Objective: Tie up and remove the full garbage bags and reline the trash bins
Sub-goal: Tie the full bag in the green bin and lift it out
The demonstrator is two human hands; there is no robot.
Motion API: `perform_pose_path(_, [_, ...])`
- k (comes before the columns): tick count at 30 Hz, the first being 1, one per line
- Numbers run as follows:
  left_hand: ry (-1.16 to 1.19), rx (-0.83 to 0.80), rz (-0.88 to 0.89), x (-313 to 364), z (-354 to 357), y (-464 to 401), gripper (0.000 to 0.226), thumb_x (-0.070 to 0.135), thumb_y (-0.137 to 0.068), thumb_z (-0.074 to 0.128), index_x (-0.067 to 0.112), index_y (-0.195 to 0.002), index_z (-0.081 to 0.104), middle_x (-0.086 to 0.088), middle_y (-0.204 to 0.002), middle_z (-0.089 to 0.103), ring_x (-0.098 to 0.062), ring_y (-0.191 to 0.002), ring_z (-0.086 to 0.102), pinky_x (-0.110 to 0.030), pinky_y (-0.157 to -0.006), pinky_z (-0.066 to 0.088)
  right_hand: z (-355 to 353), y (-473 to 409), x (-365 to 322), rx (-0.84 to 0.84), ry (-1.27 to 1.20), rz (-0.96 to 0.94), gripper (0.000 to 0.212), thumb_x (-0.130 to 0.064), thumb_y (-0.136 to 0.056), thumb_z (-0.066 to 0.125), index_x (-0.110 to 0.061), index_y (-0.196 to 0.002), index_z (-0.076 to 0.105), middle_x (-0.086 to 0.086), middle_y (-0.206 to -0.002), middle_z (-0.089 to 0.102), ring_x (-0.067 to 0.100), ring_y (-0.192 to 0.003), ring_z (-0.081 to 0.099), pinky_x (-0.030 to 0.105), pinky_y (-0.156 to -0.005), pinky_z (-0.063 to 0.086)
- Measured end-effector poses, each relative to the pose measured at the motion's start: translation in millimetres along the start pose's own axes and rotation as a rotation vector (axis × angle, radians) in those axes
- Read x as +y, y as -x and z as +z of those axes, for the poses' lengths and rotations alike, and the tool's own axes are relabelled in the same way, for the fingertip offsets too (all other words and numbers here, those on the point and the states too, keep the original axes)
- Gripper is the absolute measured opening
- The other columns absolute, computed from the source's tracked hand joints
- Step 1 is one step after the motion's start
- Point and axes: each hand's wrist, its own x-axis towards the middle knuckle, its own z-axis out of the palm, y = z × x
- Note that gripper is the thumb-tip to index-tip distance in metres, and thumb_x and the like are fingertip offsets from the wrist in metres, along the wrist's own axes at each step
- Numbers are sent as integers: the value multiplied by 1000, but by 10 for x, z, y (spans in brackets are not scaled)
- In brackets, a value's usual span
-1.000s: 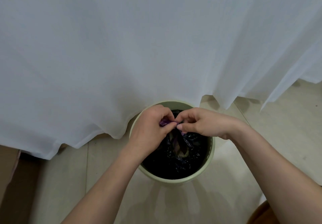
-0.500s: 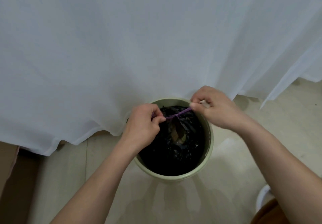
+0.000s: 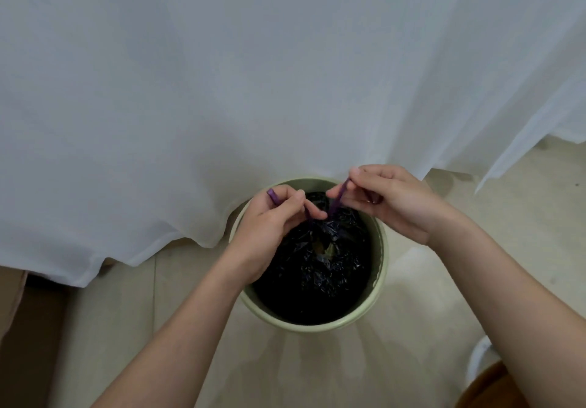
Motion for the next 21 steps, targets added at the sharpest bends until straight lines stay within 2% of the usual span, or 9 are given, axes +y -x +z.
perform_pose_path(2, [186, -13, -12, 14, 49, -16, 26, 5, -97, 46, 4, -71, 51, -11, -65, 59, -25, -60, 60, -35, -74, 56, 87, -12, 28, -29, -154, 33, 23, -23, -88, 57, -5, -74, 58, 11, -70, 64, 19, -66, 66, 31, -76, 60])
perform_pose_path(3, [250, -11, -7, 22, 60, -21, 27, 4, -94, 48, 6, -68, 50, -9, -62, 53, -21, -51, 51, -33, -64, 54, 124, -20, 52, -34, -173, 43, 24, -24, -88, 58, -6, -71, 58, 7, -64, 57, 14, -53, 56, 28, -65, 59])
perform_pose_path(5, [282, -6, -4, 35, 70, -31, 27, 5, -90, 50, 8, -64, 48, -6, -60, 45, -15, -47, 34, -28, -50, 43, 152, -44, 105, -19, -152, 56, 29, -21, -91, 57, -8, -66, 58, 5, -60, 47, 8, -43, 35, 22, -50, 48])
perform_pose_path(7, [174, 25, -29, 16, 72, -38, 31, 1, -94, 48, 8, -64, 44, -4, -59, 42, -14, -49, 26, -25, -47, 37, 124, -60, 133, 56, -97, 82, 31, -16, -95, 56, -7, -65, 56, 6, -61, 43, 6, -41, 28, 20, -45, 41])
perform_pose_path(10, [74, 74, -109, -29, 61, -59, 36, 0, -97, 46, 9, -63, 42, -4, -57, 43, -13, -47, 27, -25, -47, 38, 37, -75, 161, 149, -63, 129, 28, -14, -97, 55, -4, -70, 54, 7, -61, 43, 7, -40, 29, 20, -45, 42])
perform_pose_path(15, [-32, 92, -147, -93, 3, -80, 32, 8, -93, 60, 9, -62, 53, -3, -57, 51, -12, -45, 43, -30, -57, 46, 22, -16, 117, 14, 21, 88, 27, -25, -84, 63, -3, -69, 62, 7, -60, 53, 10, -44, 41, 23, -56, 51])
perform_pose_path(17, [-114, 70, -132, -105, -1, -62, 19, 9, -87, 68, 12, -68, 66, -3, -61, 59, -12, -52, 52, -33, -66, 47, 15, 9, 72, -10, 19, 55, 25, -26, -80, 65, -6, -67, 69, 10, -64, 59, 14, -49, 51, 24, -60, 54])
perform_pose_path(19, [-169, 23, -112, -90, 21, -39, 4, 9, -84, 72, 12, -81, 72, -1, -67, 65, -10, -58, 57, -27, -66, 48, 21, 30, 36, -51, -5, 12, 23, -25, -80, 65, -6, -72, 74, 14, -71, 64, 19, -60, 62, 28, -67, 57])
perform_pose_path(21, [-239, -17, -67, -77, 56, -25, 9, 10, -82, 74, 14, -90, 73, -1, -73, 67, -8, -65, 57, -21, -63, 46, 49, 34, 24, -82, -39, -37, 25, -25, -82, 63, -3, -80, 76, 19, -80, 66, 22, -70, 68, 30, -73, 57])
